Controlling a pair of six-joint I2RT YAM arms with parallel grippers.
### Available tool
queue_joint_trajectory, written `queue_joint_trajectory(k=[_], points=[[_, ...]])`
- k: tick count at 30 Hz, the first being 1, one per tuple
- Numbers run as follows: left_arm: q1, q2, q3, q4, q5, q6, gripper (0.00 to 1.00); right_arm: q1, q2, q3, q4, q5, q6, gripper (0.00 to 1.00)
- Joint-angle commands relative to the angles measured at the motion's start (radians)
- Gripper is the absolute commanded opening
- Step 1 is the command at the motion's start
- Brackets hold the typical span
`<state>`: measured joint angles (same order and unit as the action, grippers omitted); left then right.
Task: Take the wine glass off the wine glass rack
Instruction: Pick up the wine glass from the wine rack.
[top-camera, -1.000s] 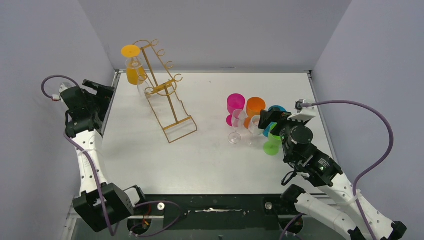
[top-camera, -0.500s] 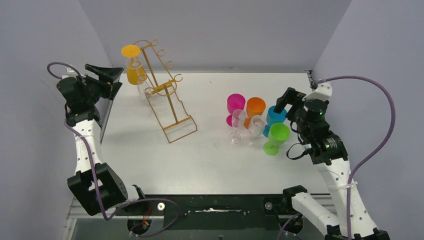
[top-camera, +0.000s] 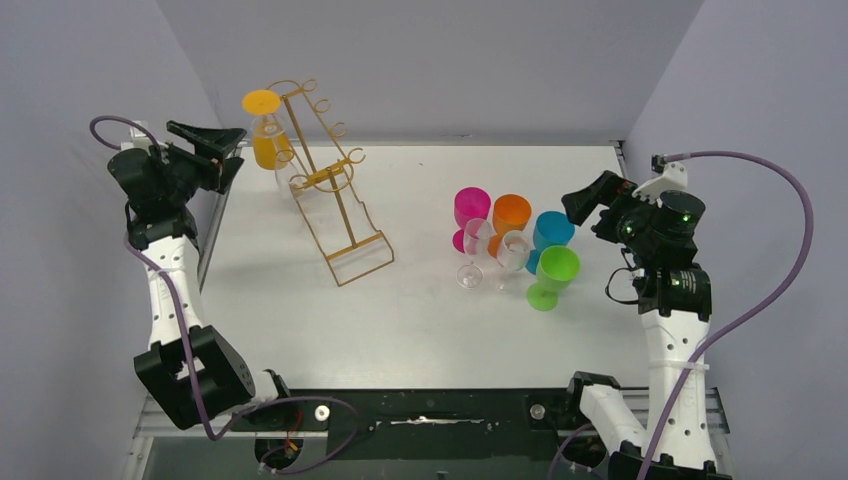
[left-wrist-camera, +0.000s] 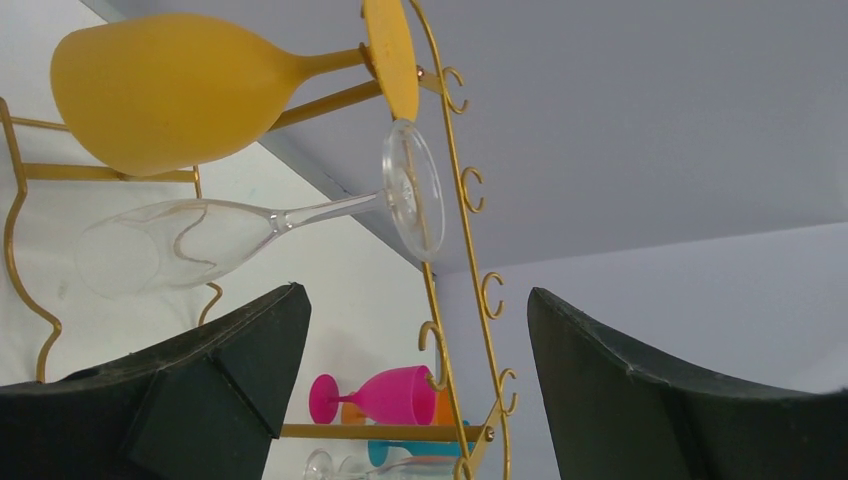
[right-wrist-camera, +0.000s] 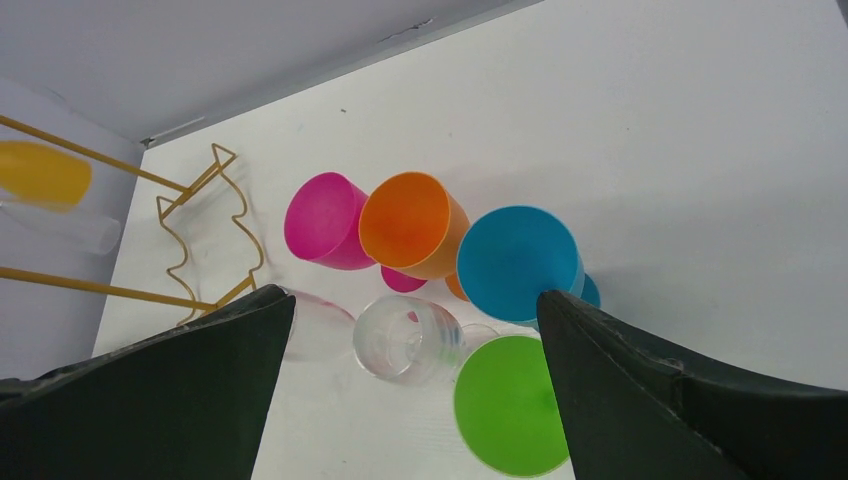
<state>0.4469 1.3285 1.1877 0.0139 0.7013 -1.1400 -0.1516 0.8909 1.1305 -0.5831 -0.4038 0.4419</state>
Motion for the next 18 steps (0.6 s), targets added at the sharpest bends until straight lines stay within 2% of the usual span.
queue_joint_trajectory(k=[1,4,8,15,18], points=[[-0.01,0.017,0.103,0.093,0.023,-0.017,0.79,-0.006,-0.045,-0.019,0.059,-0.039,0.009,0.98],[-0.048,0.056,0.165,0.045,-0.006,0.019,0.75,-0.003,-0.027,-0.007,0.047,-0.059,0.006,0.98],[-0.086,0.122,0.26,-0.133,-0.1,0.122,0.67,-0.003,-0.016,0.001,0.027,-0.075,0.012,0.98],[-0.102,0.137,0.244,-0.178,-0.182,0.146,0.63,-0.004,-0.046,-0.024,0.028,-0.073,0.031,0.98],[-0.114,0.16,0.262,-0.171,-0.179,0.147,0.56,-0.004,-0.05,-0.028,0.033,-0.073,0.038,0.98]])
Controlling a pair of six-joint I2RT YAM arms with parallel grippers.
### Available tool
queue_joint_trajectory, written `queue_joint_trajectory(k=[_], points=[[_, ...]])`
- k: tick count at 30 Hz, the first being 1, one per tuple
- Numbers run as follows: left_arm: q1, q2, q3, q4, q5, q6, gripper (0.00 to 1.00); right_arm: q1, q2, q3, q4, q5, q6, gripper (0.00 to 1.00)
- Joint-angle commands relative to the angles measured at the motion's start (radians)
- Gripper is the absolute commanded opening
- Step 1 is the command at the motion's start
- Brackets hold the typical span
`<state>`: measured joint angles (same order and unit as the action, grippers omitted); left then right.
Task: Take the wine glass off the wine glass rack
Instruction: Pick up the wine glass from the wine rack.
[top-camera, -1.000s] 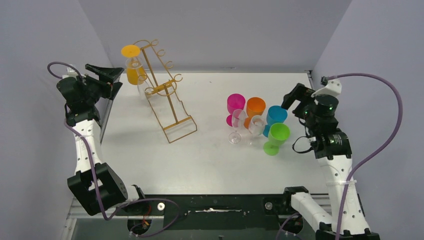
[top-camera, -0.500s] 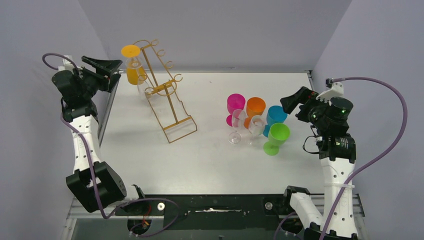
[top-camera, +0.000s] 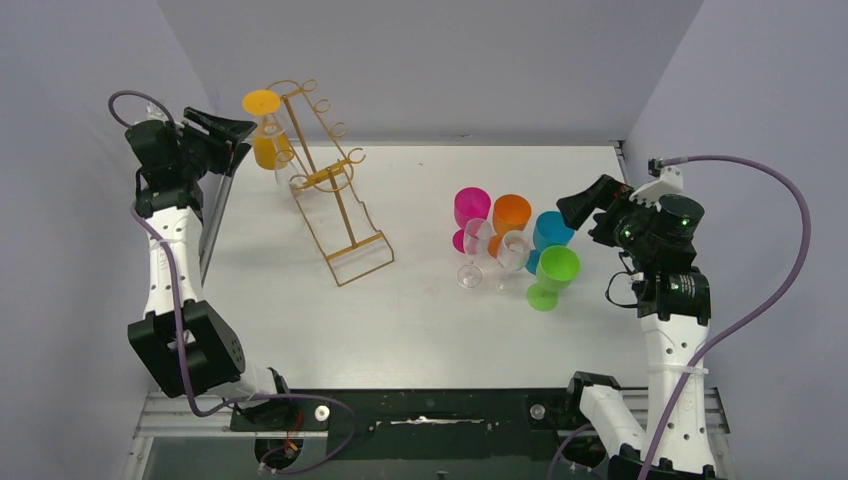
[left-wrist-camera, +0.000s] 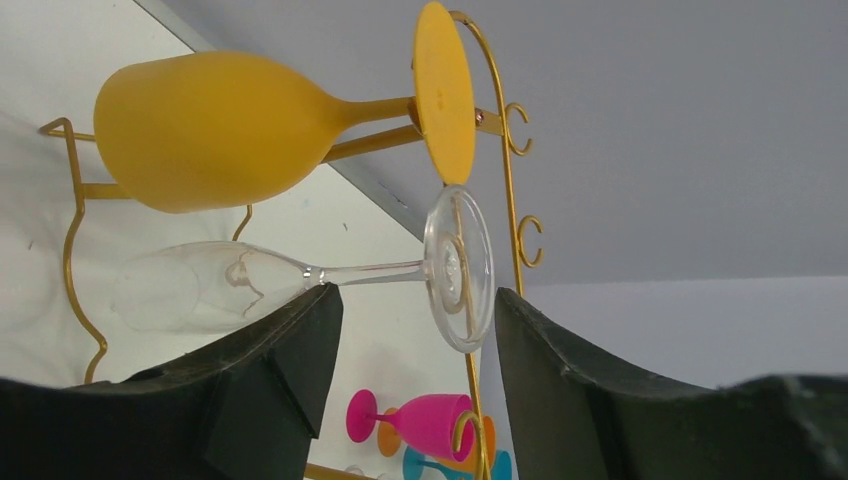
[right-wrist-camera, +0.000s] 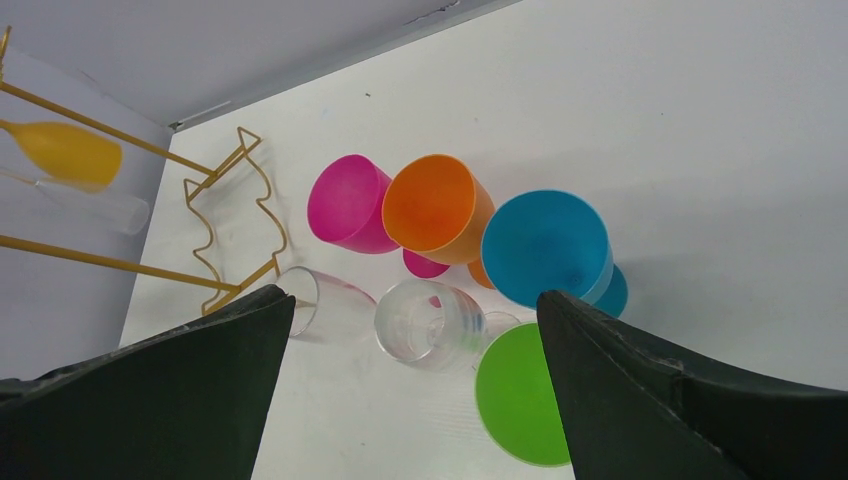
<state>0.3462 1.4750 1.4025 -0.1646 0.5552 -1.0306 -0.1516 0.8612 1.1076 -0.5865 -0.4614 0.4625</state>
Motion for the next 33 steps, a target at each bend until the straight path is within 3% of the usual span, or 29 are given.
queue_joint_trajectory(k=[1,7,10,13,18,23,33], points=[[-0.019,0.026,0.059,0.006,-0.029,0.041,0.53,-0.003,-0.02,-0.006,0.037,-0.016,0.02,0.98],[-0.073,0.059,0.082,0.0,-0.039,0.046,0.47,-0.004,-0.017,-0.006,0.032,-0.029,0.025,0.98],[-0.072,0.053,0.07,-0.006,-0.067,0.038,0.36,-0.003,-0.023,-0.003,0.02,-0.026,0.014,0.98],[-0.071,0.036,0.056,-0.005,-0.083,0.032,0.32,-0.003,-0.028,-0.007,0.017,-0.022,0.011,0.98],[-0.068,0.007,0.032,0.017,-0.152,0.005,0.32,-0.003,-0.025,-0.02,0.026,-0.038,0.026,0.98],[-0.065,-0.004,0.028,0.03,-0.185,-0.007,0.42,-0.003,-0.024,-0.031,0.033,-0.047,0.036,0.98],[-0.059,0.021,0.033,0.055,-0.152,-0.021,0.39,-0.003,-0.027,-0.041,0.03,-0.048,0.038,0.98]])
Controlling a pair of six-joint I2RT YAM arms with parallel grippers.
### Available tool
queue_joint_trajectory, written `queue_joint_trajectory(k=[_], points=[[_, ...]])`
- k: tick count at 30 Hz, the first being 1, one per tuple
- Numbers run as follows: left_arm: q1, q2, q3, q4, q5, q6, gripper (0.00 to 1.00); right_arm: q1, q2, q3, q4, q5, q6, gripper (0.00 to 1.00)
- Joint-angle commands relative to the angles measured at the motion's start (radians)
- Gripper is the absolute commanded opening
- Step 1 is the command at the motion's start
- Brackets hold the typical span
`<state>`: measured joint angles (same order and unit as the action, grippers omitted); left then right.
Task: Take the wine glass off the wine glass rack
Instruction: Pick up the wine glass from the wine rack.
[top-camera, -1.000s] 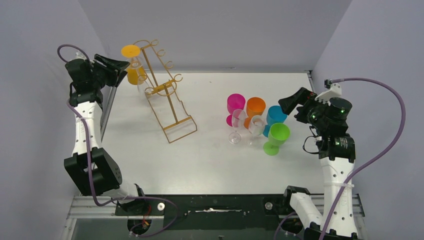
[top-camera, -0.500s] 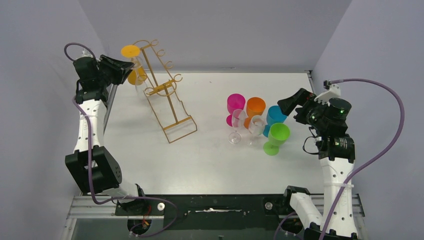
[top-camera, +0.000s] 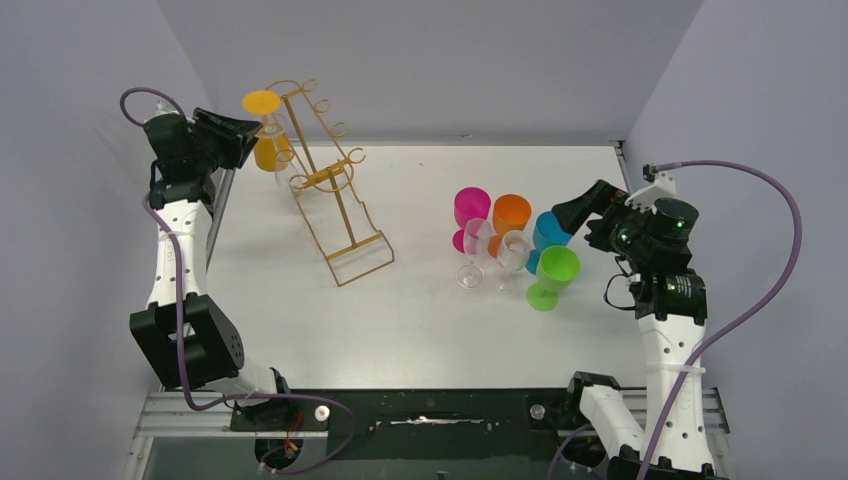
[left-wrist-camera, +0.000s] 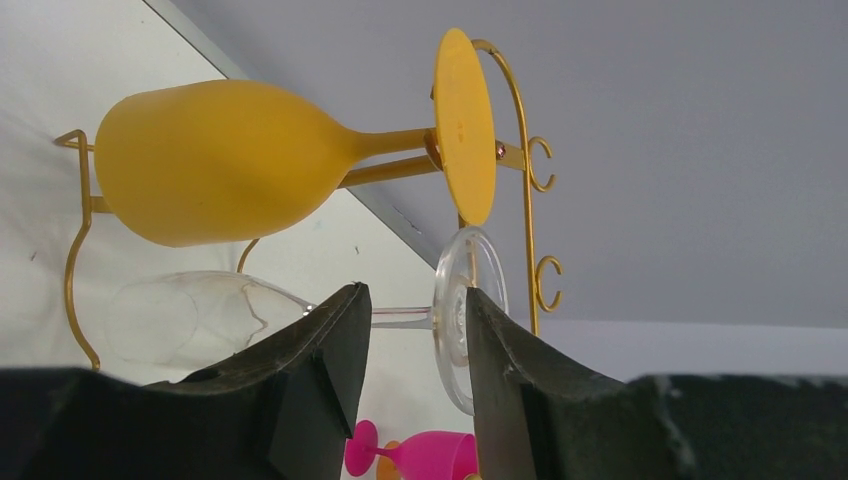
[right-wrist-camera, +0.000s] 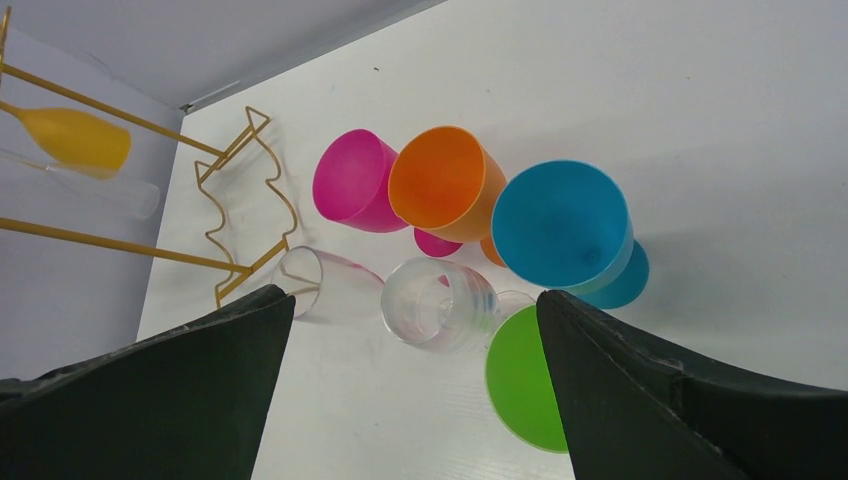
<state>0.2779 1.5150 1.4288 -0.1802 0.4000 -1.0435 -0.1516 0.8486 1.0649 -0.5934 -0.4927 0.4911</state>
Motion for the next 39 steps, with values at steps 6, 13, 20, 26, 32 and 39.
queue_joint_trajectory(k=[6,13,20,26,32,39], points=[[0.004,-0.001,0.027,0.084,0.047,-0.012,0.32,-0.004,-0.009,-0.006,0.04,-0.019,0.02,0.98],[0.005,-0.013,0.014,0.076,0.042,-0.008,0.16,-0.004,-0.01,-0.01,0.04,-0.021,0.028,0.98],[0.012,-0.045,-0.001,0.097,0.054,-0.048,0.0,-0.003,-0.012,-0.024,0.039,-0.01,0.028,0.98],[0.021,-0.08,-0.023,0.166,0.062,-0.173,0.0,-0.003,-0.013,-0.024,0.036,-0.011,0.033,0.98],[0.032,-0.095,-0.039,0.238,0.065,-0.251,0.0,-0.003,-0.015,-0.027,0.037,-0.01,0.037,0.98],[0.049,-0.134,-0.067,0.233,0.028,-0.264,0.0,-0.004,-0.013,-0.023,0.036,-0.02,0.035,0.98]])
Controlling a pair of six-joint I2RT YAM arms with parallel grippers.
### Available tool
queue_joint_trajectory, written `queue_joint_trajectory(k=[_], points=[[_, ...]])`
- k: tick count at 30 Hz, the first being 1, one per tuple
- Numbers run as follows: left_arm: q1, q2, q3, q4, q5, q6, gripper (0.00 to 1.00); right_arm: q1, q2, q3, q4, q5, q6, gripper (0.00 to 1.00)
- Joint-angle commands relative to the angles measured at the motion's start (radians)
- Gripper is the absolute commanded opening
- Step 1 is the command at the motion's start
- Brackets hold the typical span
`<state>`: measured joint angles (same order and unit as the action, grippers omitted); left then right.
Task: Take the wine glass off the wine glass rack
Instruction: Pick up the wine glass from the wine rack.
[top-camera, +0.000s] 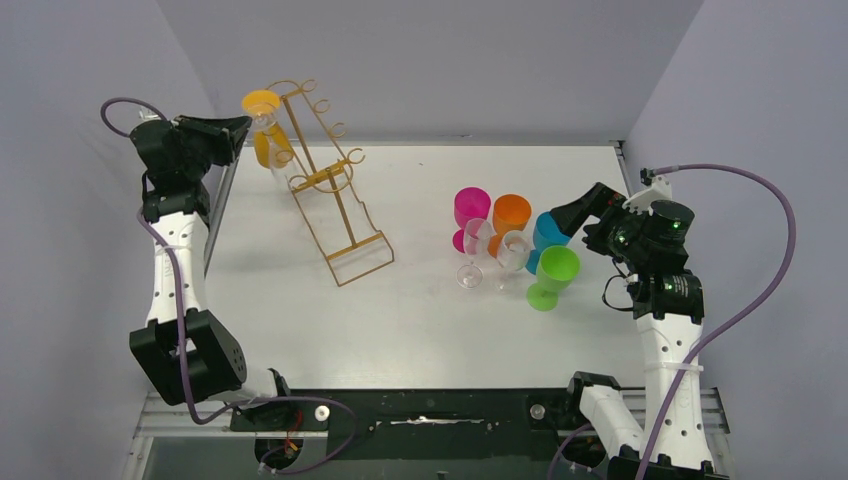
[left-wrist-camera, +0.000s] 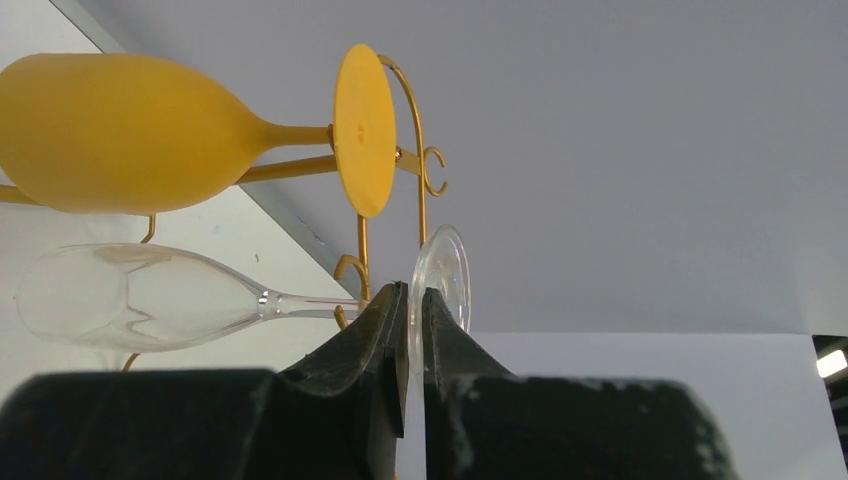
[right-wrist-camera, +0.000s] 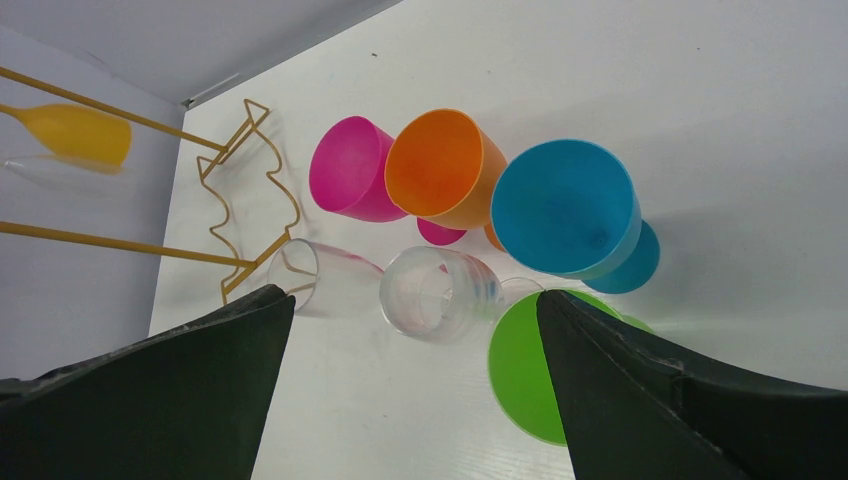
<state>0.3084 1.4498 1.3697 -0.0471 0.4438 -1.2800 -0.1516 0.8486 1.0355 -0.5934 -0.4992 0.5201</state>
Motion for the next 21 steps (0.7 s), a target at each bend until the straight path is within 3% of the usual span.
queue_joint_trajectory(k=[1,10,21], points=[[0.022,-0.071,-0.012,0.098,-0.016,-0.028,0.0,-0.003,-0.014,0.006,0.034,-0.012,0.006,0.98],[0.03,-0.052,-0.09,0.231,0.086,-0.03,0.0,-0.003,-0.001,0.003,0.039,-0.012,0.01,0.98],[0.058,-0.054,-0.059,0.19,0.055,0.016,0.0,-0.003,0.001,-0.002,0.04,-0.016,0.017,0.98]])
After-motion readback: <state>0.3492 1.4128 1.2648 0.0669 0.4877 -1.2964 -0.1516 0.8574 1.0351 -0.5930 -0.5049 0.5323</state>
